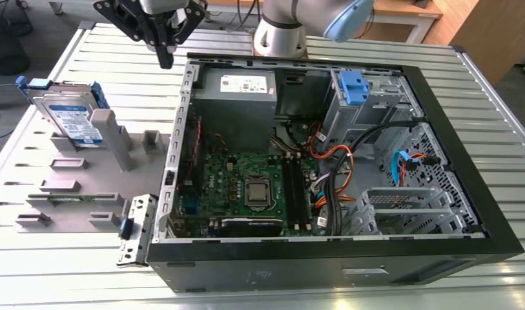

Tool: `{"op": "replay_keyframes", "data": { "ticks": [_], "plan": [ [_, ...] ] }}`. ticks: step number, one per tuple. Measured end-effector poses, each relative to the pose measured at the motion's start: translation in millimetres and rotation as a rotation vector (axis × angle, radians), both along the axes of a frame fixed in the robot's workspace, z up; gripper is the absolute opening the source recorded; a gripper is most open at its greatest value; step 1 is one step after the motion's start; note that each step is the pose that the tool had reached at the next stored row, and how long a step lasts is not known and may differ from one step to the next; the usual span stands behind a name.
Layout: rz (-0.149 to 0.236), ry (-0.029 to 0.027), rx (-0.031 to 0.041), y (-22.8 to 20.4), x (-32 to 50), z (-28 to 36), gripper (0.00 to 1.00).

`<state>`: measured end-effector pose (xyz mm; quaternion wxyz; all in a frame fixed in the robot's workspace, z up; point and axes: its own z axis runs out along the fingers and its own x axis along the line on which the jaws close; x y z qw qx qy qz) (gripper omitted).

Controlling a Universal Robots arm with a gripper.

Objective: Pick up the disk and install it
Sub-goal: 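Reach for the disk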

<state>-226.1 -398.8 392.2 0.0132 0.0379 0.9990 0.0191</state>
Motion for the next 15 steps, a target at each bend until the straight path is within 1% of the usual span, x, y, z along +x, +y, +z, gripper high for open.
{"op": "replay_keyframes", "data": {
  "ticks": [7,15],
  "plan": [
    [0.0,0.0,-0.0004,0.0,-8.4,0.0,0.11],
    [0.0,0.0,-0.0005,0.0,-15.7,0.0,0.11]
  ]
}}
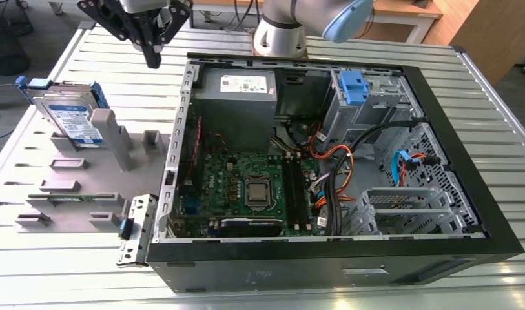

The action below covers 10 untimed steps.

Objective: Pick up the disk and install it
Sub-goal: 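Reach for the disk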

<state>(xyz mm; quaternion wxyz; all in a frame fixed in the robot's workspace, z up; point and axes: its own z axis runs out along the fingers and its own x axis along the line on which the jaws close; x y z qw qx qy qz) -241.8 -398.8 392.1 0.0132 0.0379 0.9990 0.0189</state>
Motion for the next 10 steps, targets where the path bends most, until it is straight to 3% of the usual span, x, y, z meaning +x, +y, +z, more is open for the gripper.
{"op": "replay_keyframes", "data": {
  "ticks": [10],
  "plan": [
    [0.0,0.0,-0.0007,0.0,-11.5,-0.2,0.11]
  ]
}}
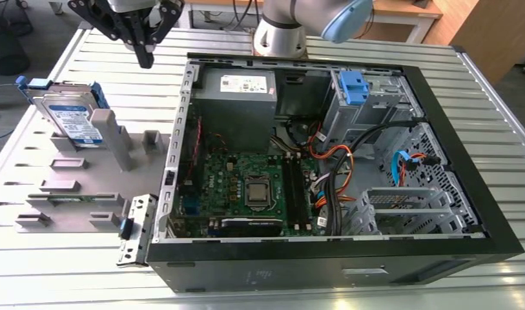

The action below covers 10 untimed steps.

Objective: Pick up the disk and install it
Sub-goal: 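Reach for the disk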

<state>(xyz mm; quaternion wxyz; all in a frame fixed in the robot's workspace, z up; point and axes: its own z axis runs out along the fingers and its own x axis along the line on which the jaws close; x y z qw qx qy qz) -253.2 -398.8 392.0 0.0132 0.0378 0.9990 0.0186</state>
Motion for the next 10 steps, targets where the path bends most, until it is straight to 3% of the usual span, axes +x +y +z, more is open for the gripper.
{"op": "replay_keyframes", "data": {
  "ticks": [10],
  "plan": [
    [0.0,0.0001,-0.0007,0.0,-11.0,-0.2,0.11]
  ]
}}
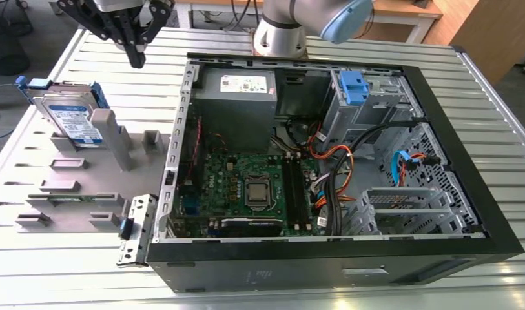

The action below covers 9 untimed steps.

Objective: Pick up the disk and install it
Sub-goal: 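Reach for the disk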

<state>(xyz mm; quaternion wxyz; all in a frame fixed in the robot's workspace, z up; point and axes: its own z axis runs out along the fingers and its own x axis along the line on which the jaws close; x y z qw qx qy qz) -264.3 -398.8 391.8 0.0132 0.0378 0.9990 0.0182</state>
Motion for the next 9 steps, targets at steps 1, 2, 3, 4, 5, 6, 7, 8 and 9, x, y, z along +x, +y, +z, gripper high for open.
{"op": "replay_keyframes", "data": {
  "ticks": [1,2,3,4,5,6,7,8,9],
  "plan": [
    [0.0,-0.0001,0.0,0.0,-0.6,0.0,0.11],
    [0.0,-0.0001,0.0,0.0,-1.1,0.0,0.11],
    [0.0,-0.0001,-0.0001,0.0,-1.4,0.0,0.11],
    [0.0,-0.0001,-0.0001,0.0,-1.5,0.0,0.11],
    [0.0,-0.0001,-0.0001,0.0,-1.6,0.0,0.11],
    [0.0,0.0,-0.0002,0.0,-1.7,0.0,0.11],
    [0.0,0.0,-0.0002,0.0,-1.7,0.0,0.11],
    [0.0,-0.0001,-0.0001,0.0,-1.7,0.0,0.11],
    [0.0,0.0,-0.0001,0.0,-1.9,0.0,0.11]
  ]
}}
